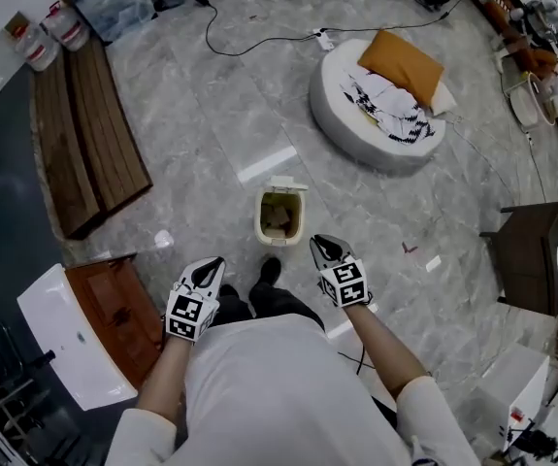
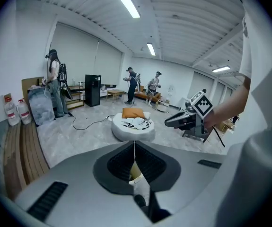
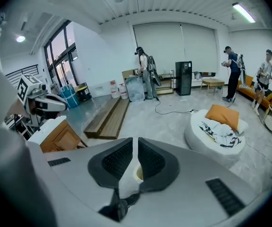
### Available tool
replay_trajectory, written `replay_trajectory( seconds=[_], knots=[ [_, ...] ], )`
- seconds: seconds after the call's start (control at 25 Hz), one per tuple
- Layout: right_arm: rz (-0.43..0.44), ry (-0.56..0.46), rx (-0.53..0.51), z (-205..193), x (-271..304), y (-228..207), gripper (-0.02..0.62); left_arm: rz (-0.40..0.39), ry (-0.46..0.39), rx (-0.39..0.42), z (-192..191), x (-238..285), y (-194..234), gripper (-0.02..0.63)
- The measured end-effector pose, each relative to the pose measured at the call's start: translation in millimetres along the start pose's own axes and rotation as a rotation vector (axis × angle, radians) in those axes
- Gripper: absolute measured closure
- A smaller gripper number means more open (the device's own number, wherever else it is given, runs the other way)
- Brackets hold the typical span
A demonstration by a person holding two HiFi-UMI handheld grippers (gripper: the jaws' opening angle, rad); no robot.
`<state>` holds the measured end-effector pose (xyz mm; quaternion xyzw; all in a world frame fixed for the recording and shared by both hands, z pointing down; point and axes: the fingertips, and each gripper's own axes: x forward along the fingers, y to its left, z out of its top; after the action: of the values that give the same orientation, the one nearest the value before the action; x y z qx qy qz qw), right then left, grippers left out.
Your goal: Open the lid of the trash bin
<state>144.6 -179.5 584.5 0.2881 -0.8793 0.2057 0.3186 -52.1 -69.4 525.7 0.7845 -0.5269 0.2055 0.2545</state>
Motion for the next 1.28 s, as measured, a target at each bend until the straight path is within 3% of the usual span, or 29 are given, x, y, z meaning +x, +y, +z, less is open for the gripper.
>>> replay_trajectory(
  seconds=[0.32,0.6,1.04,1.28],
  knots=[
    [-0.047,-0.069,-0.055,25,-41,37,0.546,-0.001,-0.102,0.000,25,-53,-4,0.588],
    [-0.098,-0.116,-0.070,27,-78,81,0.546,-0.028,-0.152,0.015,19,-101,-15,0.588],
    [-0.195,-0.155,-0.071,14,-136,136,0.546,-0.079,-0.178,0.030,-6,-154,-25,0.588],
    [-0.238,-0.164,-0.068,9,-164,137,0.546,-0.097,-0.184,0.041,-5,-158,-35,0.588]
  ],
)
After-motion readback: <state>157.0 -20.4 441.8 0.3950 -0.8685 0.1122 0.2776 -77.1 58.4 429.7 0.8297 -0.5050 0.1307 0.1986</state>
